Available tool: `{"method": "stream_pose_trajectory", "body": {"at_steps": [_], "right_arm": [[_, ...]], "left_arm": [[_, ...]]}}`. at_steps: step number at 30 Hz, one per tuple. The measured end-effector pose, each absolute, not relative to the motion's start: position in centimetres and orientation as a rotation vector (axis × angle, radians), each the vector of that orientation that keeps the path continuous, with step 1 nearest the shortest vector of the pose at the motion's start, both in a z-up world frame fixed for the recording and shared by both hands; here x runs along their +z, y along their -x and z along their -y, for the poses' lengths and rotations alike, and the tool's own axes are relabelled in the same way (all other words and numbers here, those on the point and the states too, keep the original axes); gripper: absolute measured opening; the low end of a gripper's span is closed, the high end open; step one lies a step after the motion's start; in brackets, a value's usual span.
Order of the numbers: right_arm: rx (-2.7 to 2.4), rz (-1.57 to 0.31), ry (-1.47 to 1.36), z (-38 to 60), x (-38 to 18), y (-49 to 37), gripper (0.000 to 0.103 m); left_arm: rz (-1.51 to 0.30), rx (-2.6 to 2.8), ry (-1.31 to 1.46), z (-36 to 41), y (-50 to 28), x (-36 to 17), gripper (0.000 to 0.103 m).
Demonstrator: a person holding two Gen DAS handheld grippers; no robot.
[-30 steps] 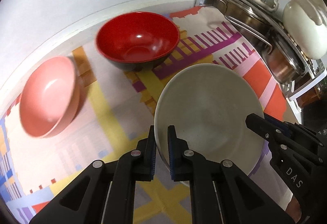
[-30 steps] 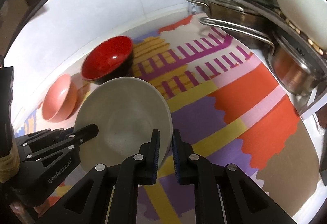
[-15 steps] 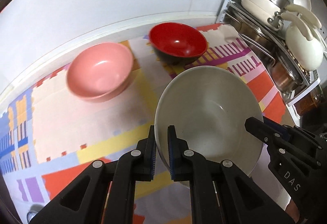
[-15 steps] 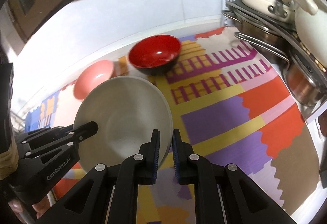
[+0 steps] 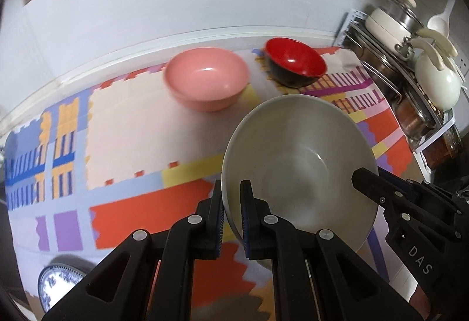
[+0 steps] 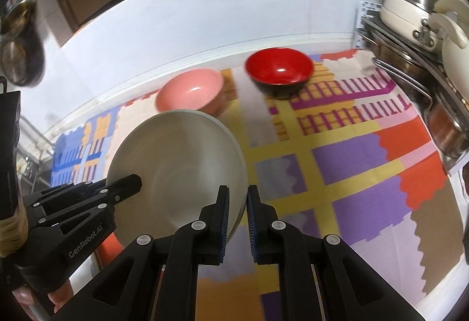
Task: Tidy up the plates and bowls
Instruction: 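Lift the white bowl with both grippers and carry it to the plate stack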
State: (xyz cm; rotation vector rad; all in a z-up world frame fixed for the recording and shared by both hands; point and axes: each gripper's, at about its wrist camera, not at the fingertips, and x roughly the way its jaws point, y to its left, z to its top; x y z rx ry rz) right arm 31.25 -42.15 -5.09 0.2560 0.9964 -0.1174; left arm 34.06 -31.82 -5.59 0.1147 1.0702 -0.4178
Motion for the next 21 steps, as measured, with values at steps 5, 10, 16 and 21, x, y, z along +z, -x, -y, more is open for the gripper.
{"method": "stream_pose_trajectory", "body": {"at_steps": [5,10,16,21], "right_arm": [[-0.083,-1.005,-0.244,39.2,-5.1,-30.7,0.014],[-0.047,-1.013,-0.232,36.2,-5.2,-30.3,0.014],[-0.009,-1.022,-0.218,32.5,-5.0,-29.8,0.014],[0.020,-1.030,-0.203,29.8,-4.9,-29.6,0.014]], "left_arm": [[-1.077,-0.384,-0.089,28.6,-32.9,-5.8,0.012],[-1.084,-0.348,-0.075,25.2,-31.8,-5.8,0.012],[-1.092,-0.309,-0.051,21.3,-30.6,-5.8,0.012],[-1.099,-0.286,-0.030,18.5,-29.7,-5.7,0.012]]}}
